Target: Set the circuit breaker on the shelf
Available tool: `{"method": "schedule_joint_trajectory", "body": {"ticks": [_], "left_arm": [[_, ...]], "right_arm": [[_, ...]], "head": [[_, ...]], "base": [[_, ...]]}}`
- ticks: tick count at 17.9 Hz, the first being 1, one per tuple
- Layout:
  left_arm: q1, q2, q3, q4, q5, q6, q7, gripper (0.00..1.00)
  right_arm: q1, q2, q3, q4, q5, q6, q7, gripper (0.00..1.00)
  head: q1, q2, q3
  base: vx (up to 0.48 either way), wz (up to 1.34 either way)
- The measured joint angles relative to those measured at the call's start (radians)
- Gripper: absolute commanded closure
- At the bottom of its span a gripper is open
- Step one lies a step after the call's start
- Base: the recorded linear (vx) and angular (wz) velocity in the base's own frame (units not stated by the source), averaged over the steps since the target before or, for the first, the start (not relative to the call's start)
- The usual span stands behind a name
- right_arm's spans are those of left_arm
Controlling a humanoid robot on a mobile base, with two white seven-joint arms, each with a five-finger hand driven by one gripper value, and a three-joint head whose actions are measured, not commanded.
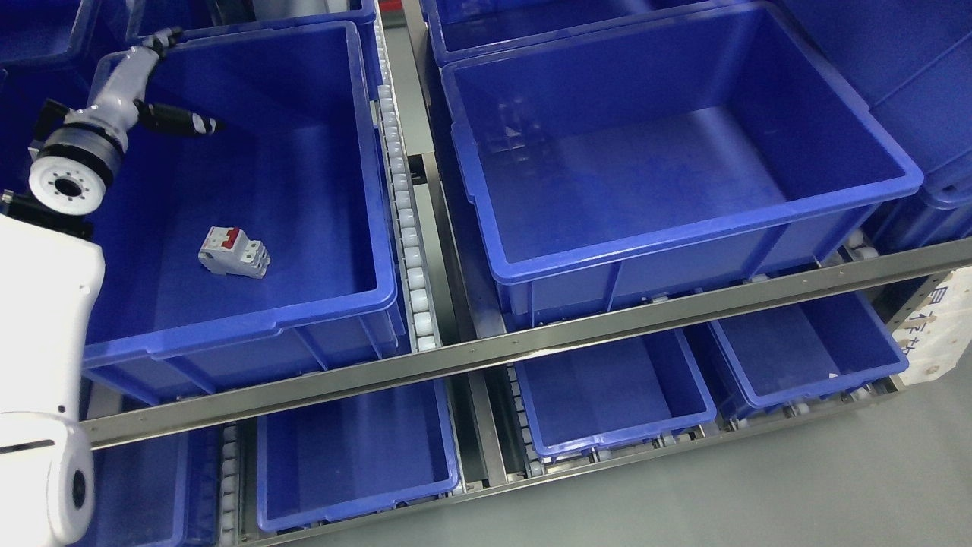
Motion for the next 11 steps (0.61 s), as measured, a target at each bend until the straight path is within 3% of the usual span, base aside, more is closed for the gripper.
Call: {"method": "schedule_joint_trajectory", "body": {"ticks": [4, 11], "left_arm": [[0.032, -0.083, 0.185, -0.126, 0.106, 0.010, 0.090, 0.00], [0.242, -0.202, 0.332, -0.481, 0.184, 0.199, 0.096, 0.00]], "right_arm": [[0.000, 0.000, 0.000, 0.000, 0.000, 0.000, -0.001, 0.00], [0.000, 0.000, 0.000, 0.000, 0.000, 0.000, -0.005, 0.00]], "head": [[0.0000, 0.000, 0.000], [0.0000, 0.000, 0.000]], "base": [[-0.001, 0.00], [0.000, 0.00]]}}
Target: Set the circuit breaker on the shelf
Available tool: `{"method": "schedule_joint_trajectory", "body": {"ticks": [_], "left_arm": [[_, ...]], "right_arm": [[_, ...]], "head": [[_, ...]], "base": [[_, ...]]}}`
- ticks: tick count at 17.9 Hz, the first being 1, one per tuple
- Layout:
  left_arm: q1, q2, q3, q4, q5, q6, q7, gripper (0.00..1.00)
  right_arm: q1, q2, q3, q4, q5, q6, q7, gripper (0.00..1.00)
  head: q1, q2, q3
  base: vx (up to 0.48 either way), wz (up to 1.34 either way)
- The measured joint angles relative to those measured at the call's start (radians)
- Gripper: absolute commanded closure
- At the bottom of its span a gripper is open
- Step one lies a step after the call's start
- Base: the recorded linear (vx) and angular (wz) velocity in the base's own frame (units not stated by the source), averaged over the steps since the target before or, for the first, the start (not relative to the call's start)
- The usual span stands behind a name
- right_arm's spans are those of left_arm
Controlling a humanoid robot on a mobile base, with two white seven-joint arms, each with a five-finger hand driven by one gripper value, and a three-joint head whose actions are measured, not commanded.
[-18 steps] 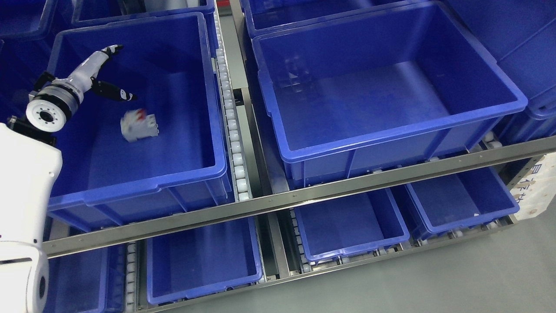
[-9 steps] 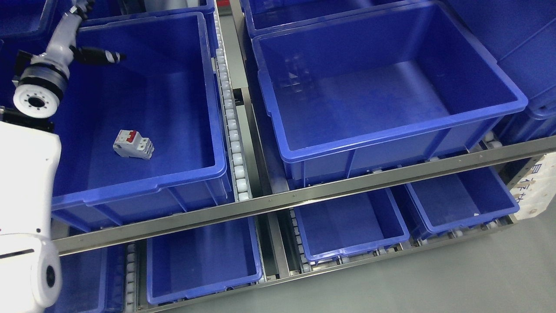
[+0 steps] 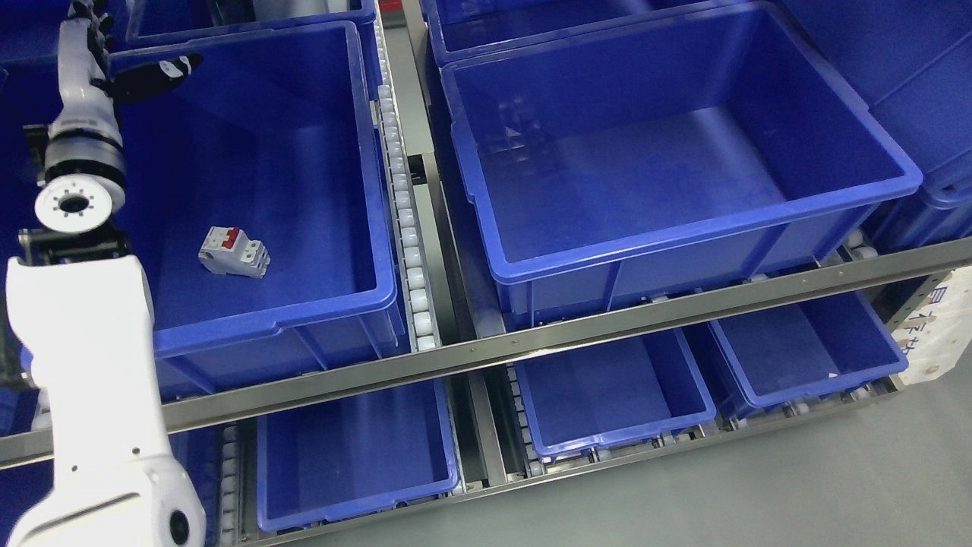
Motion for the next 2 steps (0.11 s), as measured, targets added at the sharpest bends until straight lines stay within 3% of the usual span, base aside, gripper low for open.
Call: {"method": "schedule_joint_trajectory", "body": {"ticks": [2], "left_arm": [[0.065, -0.022, 0.020, -0.091, 0.013, 0.011, -0.006, 0.00]], "right_arm": [[0.000, 0.000, 0.000, 0.000, 0.000, 0.000, -0.001, 0.00]], "head": [[0.0000, 0.000, 0.000]], "base": [[0.001, -0.02]]}}
